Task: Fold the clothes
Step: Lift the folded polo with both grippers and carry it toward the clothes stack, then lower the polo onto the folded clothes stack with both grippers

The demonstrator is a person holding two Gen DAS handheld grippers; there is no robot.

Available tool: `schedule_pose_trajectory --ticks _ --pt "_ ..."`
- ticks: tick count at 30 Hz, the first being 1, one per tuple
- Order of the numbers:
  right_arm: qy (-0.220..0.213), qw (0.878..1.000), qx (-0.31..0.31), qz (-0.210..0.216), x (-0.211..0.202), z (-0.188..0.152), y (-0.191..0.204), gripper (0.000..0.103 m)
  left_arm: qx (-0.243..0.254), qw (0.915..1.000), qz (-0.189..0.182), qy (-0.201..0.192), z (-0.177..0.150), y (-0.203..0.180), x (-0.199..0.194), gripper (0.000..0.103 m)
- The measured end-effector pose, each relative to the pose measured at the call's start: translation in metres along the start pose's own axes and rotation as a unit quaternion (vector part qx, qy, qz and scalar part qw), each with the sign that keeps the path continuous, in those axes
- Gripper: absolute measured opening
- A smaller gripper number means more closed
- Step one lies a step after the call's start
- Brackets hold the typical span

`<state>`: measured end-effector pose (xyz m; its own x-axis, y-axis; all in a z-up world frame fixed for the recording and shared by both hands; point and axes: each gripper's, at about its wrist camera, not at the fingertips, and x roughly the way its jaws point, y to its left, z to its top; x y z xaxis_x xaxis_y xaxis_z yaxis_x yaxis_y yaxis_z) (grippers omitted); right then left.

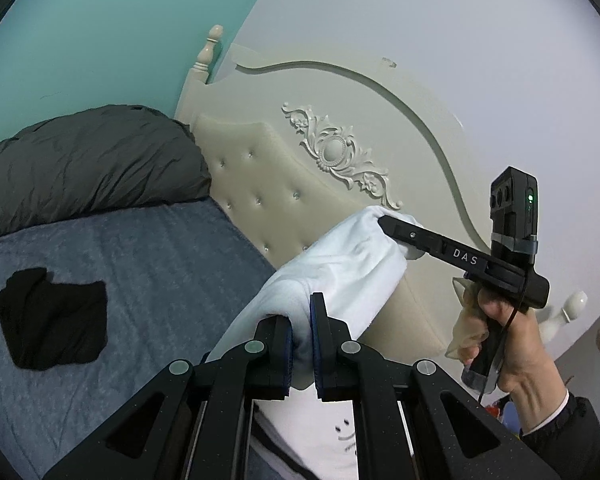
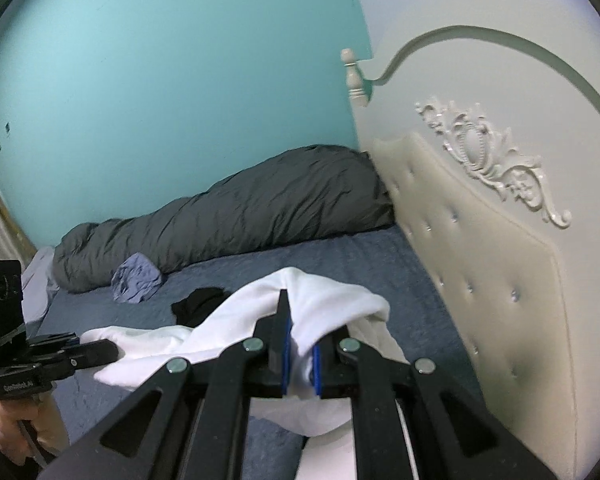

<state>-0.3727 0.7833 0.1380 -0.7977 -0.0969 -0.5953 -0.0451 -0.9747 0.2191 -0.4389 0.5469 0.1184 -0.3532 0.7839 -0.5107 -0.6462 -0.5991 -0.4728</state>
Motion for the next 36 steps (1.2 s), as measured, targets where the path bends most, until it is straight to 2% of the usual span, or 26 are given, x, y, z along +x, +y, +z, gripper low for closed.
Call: schedule_pose_trajectory --ticks 6,9,13,18,25,32,36 --pt "-0.036 0.999 0.004 -0.014 -0.002 0.010 -0.031 0.007 0.017 0.9998 -0.002 0.005 0.007 -0.016 0.029 0.008" --pt "-0.032 0.999 0.007 -0.020 -0.003 0.002 -0.047 0.007 0.019 0.9994 -0.011 0.026 -0.013 -0.025 0.049 0.008" --pt "-0.012 0.999 0.015 -0.031 -0.008 -0.023 -0.071 0.007 0.024 0.9976 -0.021 0.061 -0.053 -0.040 0.075 0.008" --pt "0.018 0.999 0.018 -0.031 -0.031 -0.068 -0.090 0.007 0.036 0.9959 -0.034 0.075 -0.096 -0.061 0.073 0.008" --pt "0.033 0.999 0.015 -0.014 -0.072 -0.120 -0.091 0.007 0.054 0.9949 -0.033 0.079 -0.144 -0.086 0.053 0.008" --pt "0.060 0.998 0.003 -0.005 -0.105 -0.166 -0.079 0.007 0.080 0.9917 -0.022 0.099 -0.198 -0.111 0.048 0.008" --pt "0.075 0.997 0.018 0.001 -0.117 -0.203 -0.087 0.007 0.091 0.9897 -0.015 0.109 -0.232 -0.120 0.050 0.008"
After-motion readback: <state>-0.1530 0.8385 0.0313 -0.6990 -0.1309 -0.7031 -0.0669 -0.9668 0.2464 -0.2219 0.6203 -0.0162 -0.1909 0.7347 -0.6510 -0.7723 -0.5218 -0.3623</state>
